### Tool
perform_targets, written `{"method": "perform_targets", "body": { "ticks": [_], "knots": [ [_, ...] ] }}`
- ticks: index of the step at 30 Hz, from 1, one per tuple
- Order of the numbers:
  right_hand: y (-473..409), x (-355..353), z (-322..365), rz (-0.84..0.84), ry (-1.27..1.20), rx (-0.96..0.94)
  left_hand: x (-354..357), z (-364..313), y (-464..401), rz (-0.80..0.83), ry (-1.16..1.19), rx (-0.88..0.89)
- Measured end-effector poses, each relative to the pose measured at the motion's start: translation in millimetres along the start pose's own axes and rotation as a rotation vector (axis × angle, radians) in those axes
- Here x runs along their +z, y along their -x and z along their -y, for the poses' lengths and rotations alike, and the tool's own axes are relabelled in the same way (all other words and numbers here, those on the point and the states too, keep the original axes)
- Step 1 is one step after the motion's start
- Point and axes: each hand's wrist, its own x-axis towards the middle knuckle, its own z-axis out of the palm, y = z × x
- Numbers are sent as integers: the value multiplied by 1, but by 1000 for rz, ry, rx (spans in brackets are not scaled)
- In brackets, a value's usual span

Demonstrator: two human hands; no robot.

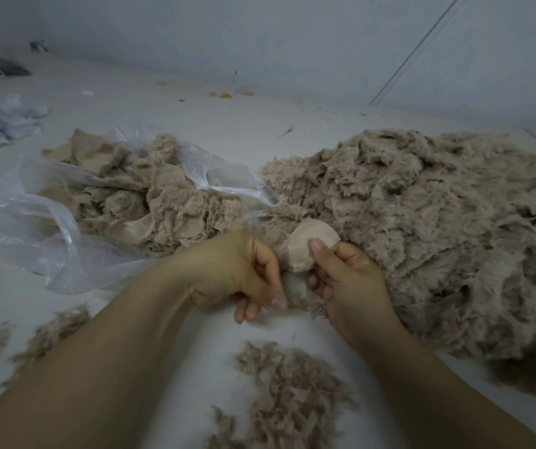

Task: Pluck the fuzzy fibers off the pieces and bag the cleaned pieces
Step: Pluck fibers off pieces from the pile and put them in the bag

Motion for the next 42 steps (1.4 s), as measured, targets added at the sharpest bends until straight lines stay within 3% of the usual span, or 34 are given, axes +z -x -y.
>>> {"method": "perform_targets", "body": {
  "ticks": [3,5,7,9,11,13,19,24,30,35,37,42],
  "knots": [
    [-1,-1,-2,20,24,-7,-2,-5,8,340,-142,-75],
    [-2,-2,-3,40,65,-23,-3,-7,11,429,-217,-93],
    [-2,-2,-3,49,79,-22,-2,-10,12,314,-284,-53],
    [-1,-1,-1,50,69,-6,1,-9,8,41,-290,-16],
    [0,0,1,56,67,12,3,-7,2,-209,-157,4],
    [0,1,2,69,82,21,6,-5,-4,-302,-55,43],
    [0,2,2,88,96,-8,19,1,-11,-237,144,7],
    [4,1,3,220,-12,1,23,4,-14,-151,139,-37],
    [2,2,3,34,66,-6,15,7,-13,-121,100,-65],
    [2,1,4,40,84,-21,11,1,-3,66,-7,-78],
    [3,1,3,54,81,-16,10,-2,-3,31,4,-76],
    [2,1,3,96,89,-14,18,-2,-10,-255,86,-1]
  ]
}}
